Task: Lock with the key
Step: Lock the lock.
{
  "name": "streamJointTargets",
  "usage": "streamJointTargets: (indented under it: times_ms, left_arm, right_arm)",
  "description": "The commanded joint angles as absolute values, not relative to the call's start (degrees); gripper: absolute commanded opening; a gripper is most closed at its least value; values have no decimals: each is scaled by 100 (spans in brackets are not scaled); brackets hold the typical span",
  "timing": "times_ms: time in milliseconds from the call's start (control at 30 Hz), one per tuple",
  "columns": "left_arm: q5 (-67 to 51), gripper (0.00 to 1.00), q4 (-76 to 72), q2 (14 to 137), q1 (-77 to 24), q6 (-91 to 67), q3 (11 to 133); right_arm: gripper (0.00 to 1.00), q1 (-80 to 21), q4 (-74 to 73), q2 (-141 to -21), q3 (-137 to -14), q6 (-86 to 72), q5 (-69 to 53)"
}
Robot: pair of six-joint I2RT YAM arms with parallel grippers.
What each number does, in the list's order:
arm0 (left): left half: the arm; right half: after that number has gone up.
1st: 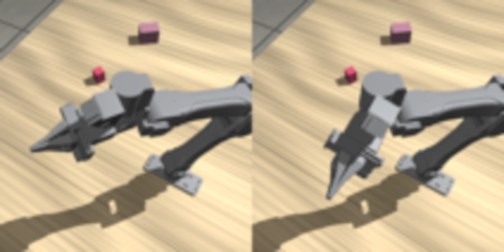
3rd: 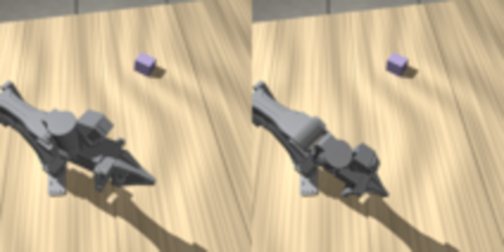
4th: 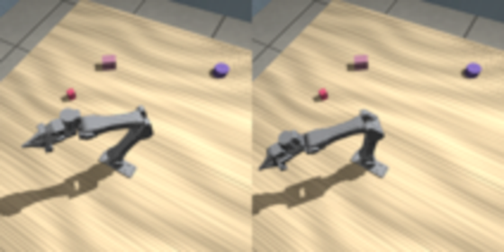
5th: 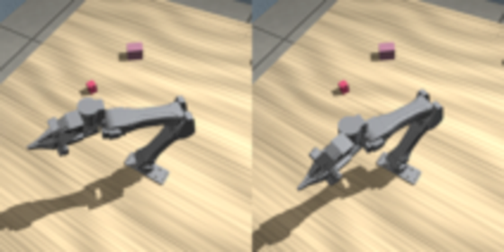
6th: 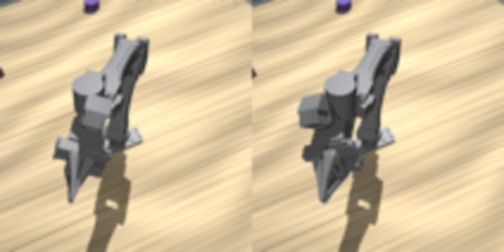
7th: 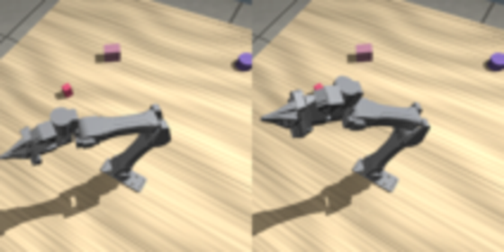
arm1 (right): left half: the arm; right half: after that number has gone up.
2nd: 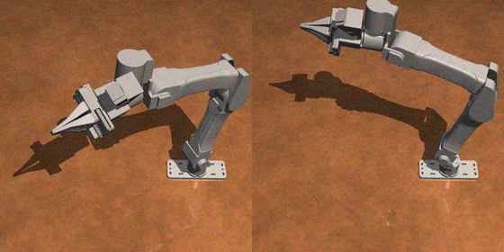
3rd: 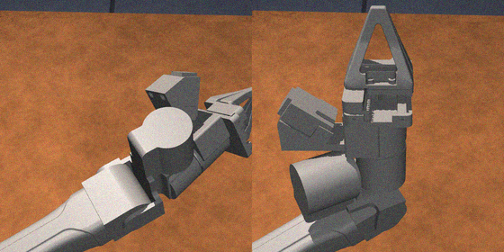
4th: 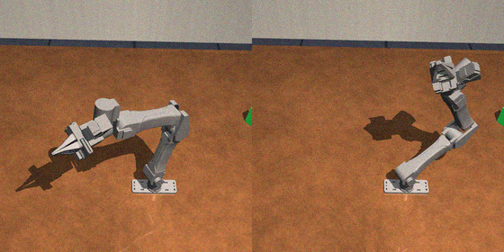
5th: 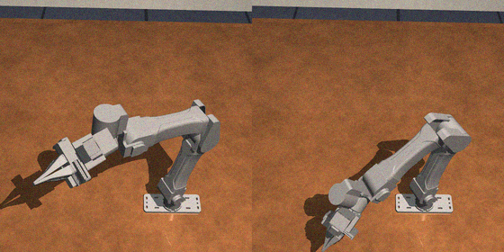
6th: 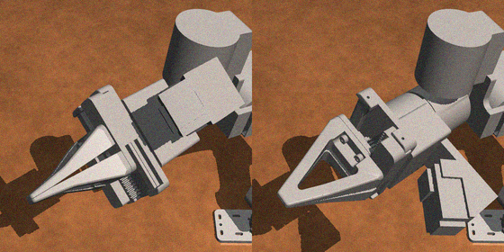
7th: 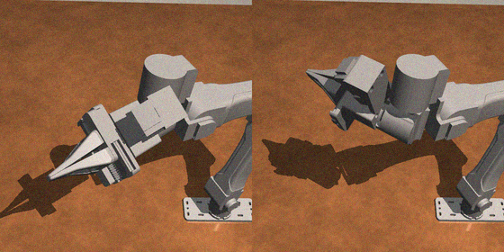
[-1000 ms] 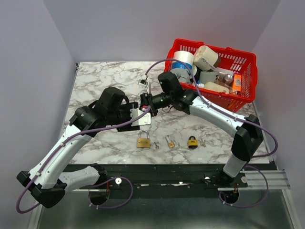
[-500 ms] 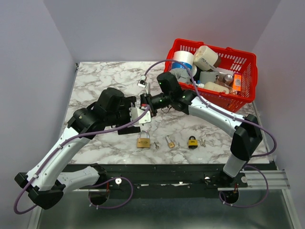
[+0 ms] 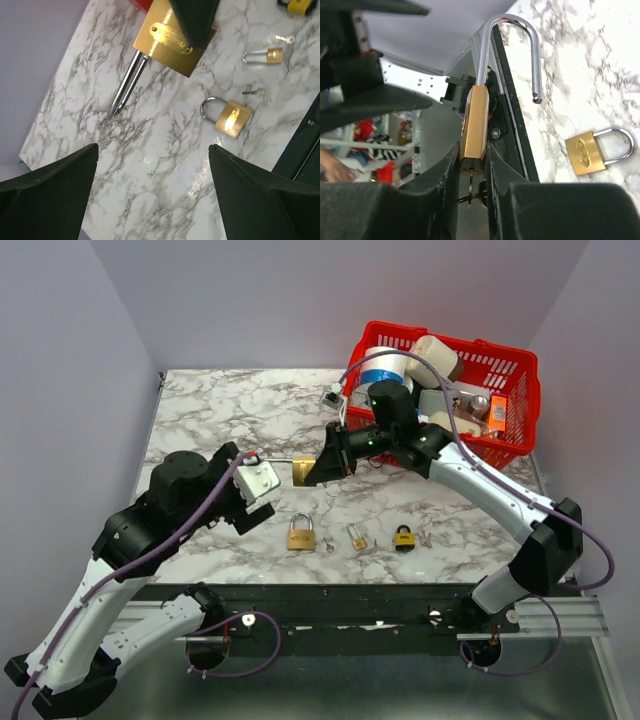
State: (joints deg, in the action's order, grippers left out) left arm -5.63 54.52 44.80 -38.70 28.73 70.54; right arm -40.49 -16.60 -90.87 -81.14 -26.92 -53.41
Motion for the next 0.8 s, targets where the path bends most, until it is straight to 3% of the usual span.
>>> streamJointTargets:
  times_ms: [0, 100, 333, 567, 767]
  left_arm:
    - [-684, 99, 4695, 4342, -3735, 1330, 6847]
    - [-1595, 99, 4247, 4000, -3735, 1615, 6646]
    - [-1881, 98, 3094, 3033, -3735, 2046, 5828]
    - [-2854, 82, 3147, 3129, -3727, 2856, 5818]
    - [-3032, 72, 3032, 3418, -3727, 3120, 5783]
  right_arm:
    - [1, -4087, -1687, -8298, -8236, -1830, -5845]
    - [1, -4087, -1986, -7911, -8113, -1416, -5862]
    - [1, -4087, -2171, -7225, -7568, -1161, -6160]
    - [1, -4096, -2197, -7119, -7347, -1116, -6477]
    - [1, -4096, -2197, -7163, -7471, -985, -6671]
